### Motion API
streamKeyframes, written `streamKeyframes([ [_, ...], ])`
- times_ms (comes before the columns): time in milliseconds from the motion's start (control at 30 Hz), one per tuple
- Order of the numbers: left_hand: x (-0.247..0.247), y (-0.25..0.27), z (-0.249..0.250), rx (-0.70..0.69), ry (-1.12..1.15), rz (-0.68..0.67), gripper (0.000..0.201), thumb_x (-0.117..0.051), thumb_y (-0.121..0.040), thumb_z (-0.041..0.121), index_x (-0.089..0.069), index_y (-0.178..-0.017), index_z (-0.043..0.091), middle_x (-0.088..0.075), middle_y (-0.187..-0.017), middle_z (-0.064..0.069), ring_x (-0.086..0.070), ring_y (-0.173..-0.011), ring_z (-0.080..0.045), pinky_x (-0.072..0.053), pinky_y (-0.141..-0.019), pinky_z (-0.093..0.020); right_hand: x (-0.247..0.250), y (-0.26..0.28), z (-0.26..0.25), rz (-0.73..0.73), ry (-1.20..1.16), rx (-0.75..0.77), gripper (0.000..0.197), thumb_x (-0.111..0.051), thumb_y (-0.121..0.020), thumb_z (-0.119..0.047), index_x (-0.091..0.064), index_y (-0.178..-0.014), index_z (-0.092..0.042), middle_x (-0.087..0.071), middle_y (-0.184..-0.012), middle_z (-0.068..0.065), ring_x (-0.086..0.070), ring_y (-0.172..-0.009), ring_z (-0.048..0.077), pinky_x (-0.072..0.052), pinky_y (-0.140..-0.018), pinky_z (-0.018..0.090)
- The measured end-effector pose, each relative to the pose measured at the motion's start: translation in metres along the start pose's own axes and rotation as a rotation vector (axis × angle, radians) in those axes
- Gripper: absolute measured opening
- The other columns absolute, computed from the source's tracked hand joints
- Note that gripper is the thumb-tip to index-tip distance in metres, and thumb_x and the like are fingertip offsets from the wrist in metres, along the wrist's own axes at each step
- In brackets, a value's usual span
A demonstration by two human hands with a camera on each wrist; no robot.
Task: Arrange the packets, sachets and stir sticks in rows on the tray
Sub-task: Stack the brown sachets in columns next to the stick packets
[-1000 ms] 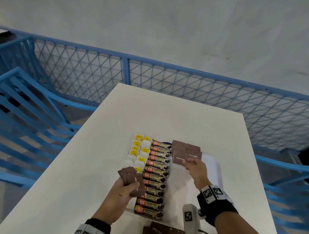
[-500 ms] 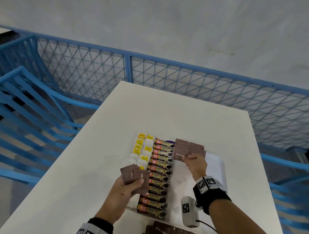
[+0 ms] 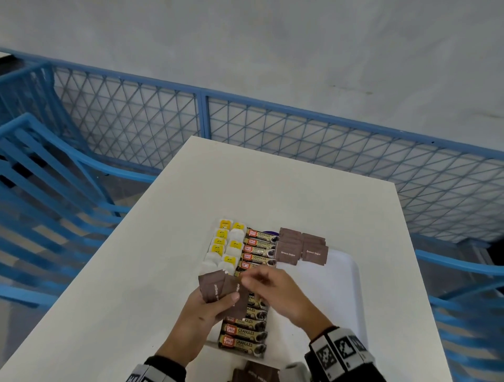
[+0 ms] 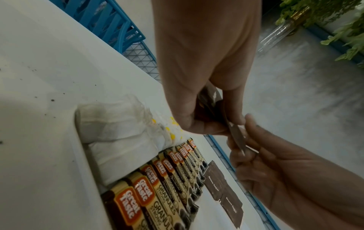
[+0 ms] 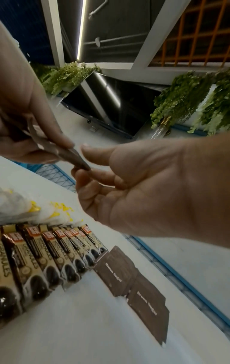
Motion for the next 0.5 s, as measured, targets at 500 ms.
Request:
streamKeyframes([
  [500, 0.003, -0.001, -0.008, 0.113, 0.122, 0.115, 0.032, -0.033, -0.098, 0.005, -0.051, -0.123, -0.004, -0.065, -0.105, -0.028, -0.066, -0.091, -0.031, -0.057, -0.074, -0.033, 0.061, 0.01, 0.063, 0.365, -0.436, -0.151, 0.015, -0.051, -0.091, 0.001, -0.056, -0.104, 0.005, -0.062, -0.105, 0.024, -0.067, -0.074, 0.025, -0.057, -0.066, 0.023],
])
Point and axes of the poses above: each hand's wrist, its own y-axis away from the middle knuckle, its own x-axis out of the back of the hand, z = x × y, the point moved 5 cm from there along -y, towards the middle knuckle
